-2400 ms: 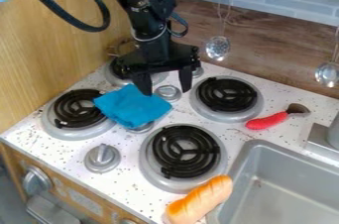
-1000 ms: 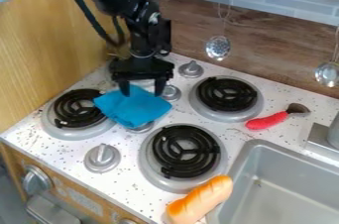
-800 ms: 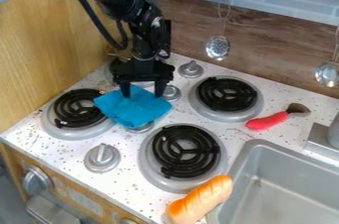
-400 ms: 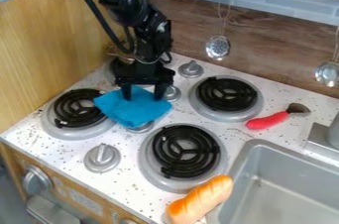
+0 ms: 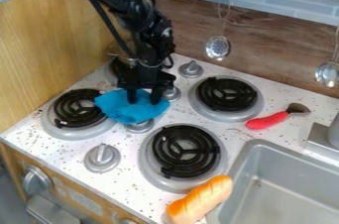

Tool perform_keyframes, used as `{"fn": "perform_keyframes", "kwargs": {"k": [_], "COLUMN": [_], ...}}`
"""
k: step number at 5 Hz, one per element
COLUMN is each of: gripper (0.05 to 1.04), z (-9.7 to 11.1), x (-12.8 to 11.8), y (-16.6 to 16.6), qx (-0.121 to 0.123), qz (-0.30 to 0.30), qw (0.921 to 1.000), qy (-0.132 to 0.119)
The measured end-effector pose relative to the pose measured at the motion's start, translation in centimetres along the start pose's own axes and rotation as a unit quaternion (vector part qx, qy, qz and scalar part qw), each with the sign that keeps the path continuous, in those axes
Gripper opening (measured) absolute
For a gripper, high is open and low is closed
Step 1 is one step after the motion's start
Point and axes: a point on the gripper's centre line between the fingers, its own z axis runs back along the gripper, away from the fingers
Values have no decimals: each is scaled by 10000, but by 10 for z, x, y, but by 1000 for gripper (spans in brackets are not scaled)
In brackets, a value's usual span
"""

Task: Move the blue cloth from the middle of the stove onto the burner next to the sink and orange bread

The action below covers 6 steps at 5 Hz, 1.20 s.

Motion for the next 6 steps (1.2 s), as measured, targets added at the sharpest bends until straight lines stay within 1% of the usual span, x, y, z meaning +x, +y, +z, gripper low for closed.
{"fn": "perform_keyframes", "kwargs": {"k": [1, 2, 3, 4, 5, 6], "gripper": [407, 212, 110, 88, 88, 88], "z": [-3, -3, -1, 1, 11, 23], "x": [5, 6, 0, -10, -30, -54], "y": [-4, -7, -13, -17, -12, -10], "qx": [33, -46, -226, -420, -562, -649], "qz": [74, 113, 8, -63, -140, -432], "qw": [10000, 9999, 9994, 9977, 9966, 9953], "qy": [30, 67, 259, 534, 590, 573]}}
